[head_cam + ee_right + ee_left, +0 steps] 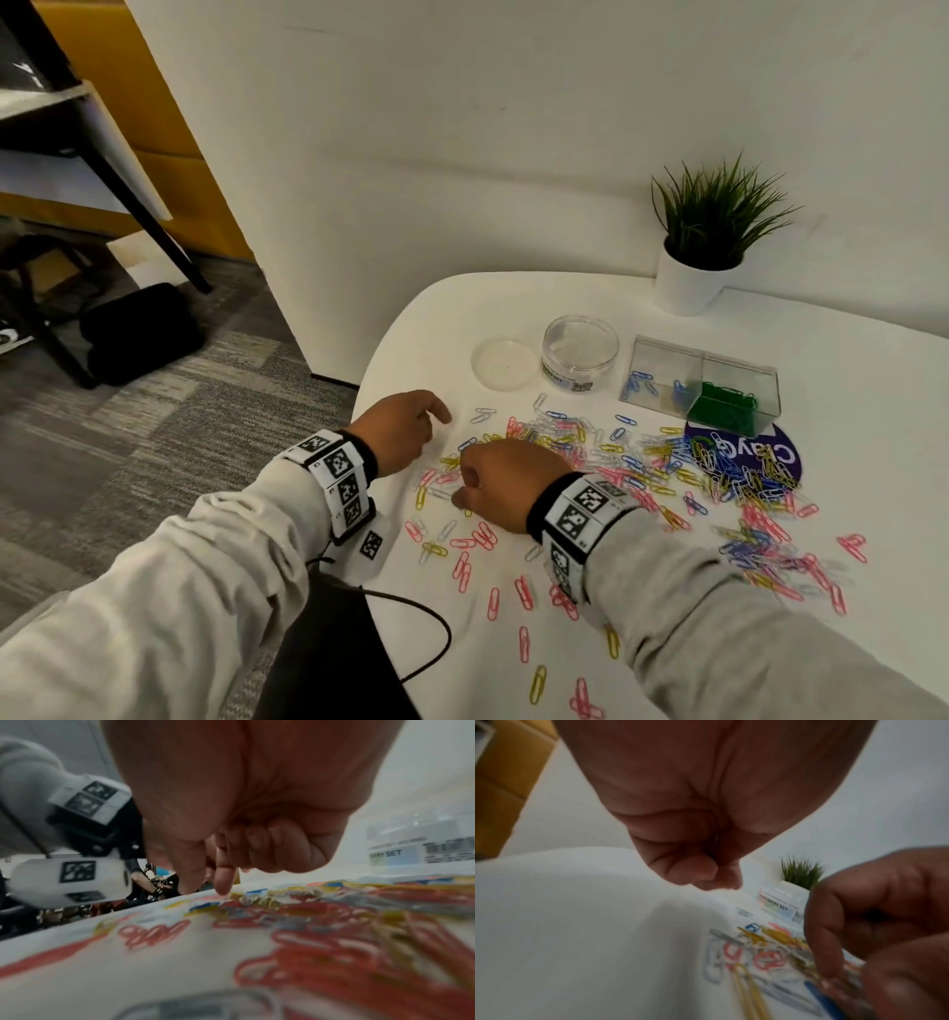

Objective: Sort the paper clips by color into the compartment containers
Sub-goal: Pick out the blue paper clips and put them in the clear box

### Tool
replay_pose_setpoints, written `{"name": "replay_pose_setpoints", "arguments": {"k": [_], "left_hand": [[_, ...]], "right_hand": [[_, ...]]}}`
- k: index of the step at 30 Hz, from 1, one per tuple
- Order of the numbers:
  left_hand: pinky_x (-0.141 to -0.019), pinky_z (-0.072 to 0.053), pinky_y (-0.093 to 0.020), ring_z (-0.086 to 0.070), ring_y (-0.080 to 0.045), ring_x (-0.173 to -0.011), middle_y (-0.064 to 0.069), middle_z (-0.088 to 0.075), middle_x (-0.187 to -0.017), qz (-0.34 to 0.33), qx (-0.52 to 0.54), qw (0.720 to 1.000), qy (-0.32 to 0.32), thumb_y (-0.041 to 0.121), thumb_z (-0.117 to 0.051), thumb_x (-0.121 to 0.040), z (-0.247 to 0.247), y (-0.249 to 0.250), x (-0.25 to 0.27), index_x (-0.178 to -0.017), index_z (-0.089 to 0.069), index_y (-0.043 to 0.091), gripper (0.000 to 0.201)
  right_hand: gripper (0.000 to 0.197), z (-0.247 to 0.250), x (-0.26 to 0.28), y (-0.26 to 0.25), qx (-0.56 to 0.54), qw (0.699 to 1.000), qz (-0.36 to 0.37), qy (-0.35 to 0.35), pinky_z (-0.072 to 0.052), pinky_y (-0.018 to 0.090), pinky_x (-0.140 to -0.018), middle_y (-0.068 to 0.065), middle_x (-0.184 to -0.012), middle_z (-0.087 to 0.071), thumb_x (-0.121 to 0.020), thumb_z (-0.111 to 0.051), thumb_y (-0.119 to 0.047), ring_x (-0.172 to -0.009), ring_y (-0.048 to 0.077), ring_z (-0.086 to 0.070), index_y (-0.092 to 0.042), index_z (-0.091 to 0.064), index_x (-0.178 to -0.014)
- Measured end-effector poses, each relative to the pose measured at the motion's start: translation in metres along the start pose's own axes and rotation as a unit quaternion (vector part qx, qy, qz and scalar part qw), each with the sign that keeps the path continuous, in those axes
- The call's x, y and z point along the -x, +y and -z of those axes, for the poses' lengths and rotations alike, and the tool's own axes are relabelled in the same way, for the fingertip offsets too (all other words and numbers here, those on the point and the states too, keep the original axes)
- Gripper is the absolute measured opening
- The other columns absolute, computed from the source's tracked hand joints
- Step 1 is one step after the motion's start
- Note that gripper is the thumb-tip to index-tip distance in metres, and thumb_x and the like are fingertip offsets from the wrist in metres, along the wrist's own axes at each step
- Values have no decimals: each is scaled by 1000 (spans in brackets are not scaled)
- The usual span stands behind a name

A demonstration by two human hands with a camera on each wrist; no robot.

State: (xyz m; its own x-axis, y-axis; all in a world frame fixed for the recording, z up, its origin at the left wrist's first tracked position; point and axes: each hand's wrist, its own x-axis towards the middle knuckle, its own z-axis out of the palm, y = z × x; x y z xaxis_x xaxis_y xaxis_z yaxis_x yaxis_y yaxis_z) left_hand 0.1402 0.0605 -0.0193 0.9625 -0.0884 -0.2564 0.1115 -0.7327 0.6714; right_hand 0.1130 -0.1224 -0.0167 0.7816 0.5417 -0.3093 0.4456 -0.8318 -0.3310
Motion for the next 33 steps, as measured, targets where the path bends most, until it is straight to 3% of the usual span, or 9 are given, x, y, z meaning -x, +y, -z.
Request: {"name": "replay_pose_setpoints", "arguments": {"k": [8,12,19,23,26,28,30,31,33], "left_hand": [[-91,-46,-34,-55,-16,-100,5,-52,-104,-94,-288,953,-30,43,-58,-94,-10,15,-25,-104,-64,26,21],[-92,-48,-35,-57,-19,-104,3,-55,-111,-103,-337,935,-35,40,-56,-94,-15,21,-23,-105,-67,27,20],[-78,-49,-33,-59,-19,-88,-1,-62,-101,-101,-356,927,-58,35,-53,-91,-15,17,-25,-89,-60,21,15],[-67,-48,-33,-56,-18,-72,-2,-63,-79,-21,-233,970,-64,32,-55,-88,-4,8,-32,-72,-53,16,22],[-50,-47,-29,-62,-26,-64,-14,-61,-70,50,133,987,-74,5,-51,-90,5,7,-30,-71,-50,8,19],[-48,-51,-26,-69,-26,-67,-15,-61,-70,59,334,937,-84,-4,-56,-89,9,10,-25,-73,-50,7,20],[-52,-55,-26,-70,-25,-70,-12,-63,-70,47,453,885,-95,-3,-64,-79,10,16,-24,-78,-54,8,15],[-54,-57,-26,-69,-24,-69,-10,-62,-71,46,495,862,-97,-1,-62,-75,9,20,-25,-82,-57,9,13],[-57,-58,-27,-67,-22,-67,-8,-60,-73,62,537,834,-105,-2,-52,-79,6,28,-29,-89,-60,8,17]], "right_hand": [[16,-12,-7,-4,-23,999,-15,16,-55,35,-77,9,-99,-66,-88,-62,-21,-91,28,-64,-9,-65,-99],[22,-15,-7,-11,-15,999,-27,25,-33,24,-49,4,-65,-48,-81,-58,-10,-57,20,-49,-12,-46,-64],[31,-16,-7,-20,-3,999,-29,40,-27,25,-47,1,-65,-41,-86,-56,-13,-54,16,-40,-17,-35,-64],[18,-3,2,-9,-59,997,-36,40,-35,29,-55,-1,-72,-47,-86,-54,-27,-67,21,-50,-16,-46,-74],[20,19,18,22,-183,979,-23,88,-40,33,-56,6,-69,-49,-87,-51,-7,-64,23,-48,-12,-48,-68],[21,34,32,47,-458,879,-63,115,-34,29,-48,8,-62,-44,-83,-46,-1,-56,20,-40,-12,-47,-65],[16,47,42,72,-713,679,-102,144,-26,25,-45,9,-64,-47,-76,-41,-3,-54,20,-40,-11,-53,-71],[16,52,45,83,-750,635,-101,157,-27,25,-45,10,-67,-48,-73,-39,-2,-55,21,-43,-9,-54,-74],[18,61,44,100,-749,625,-112,189,-27,24,-45,8,-68,-47,-73,-37,0,-56,19,-42,-9,-53,-76]]}}
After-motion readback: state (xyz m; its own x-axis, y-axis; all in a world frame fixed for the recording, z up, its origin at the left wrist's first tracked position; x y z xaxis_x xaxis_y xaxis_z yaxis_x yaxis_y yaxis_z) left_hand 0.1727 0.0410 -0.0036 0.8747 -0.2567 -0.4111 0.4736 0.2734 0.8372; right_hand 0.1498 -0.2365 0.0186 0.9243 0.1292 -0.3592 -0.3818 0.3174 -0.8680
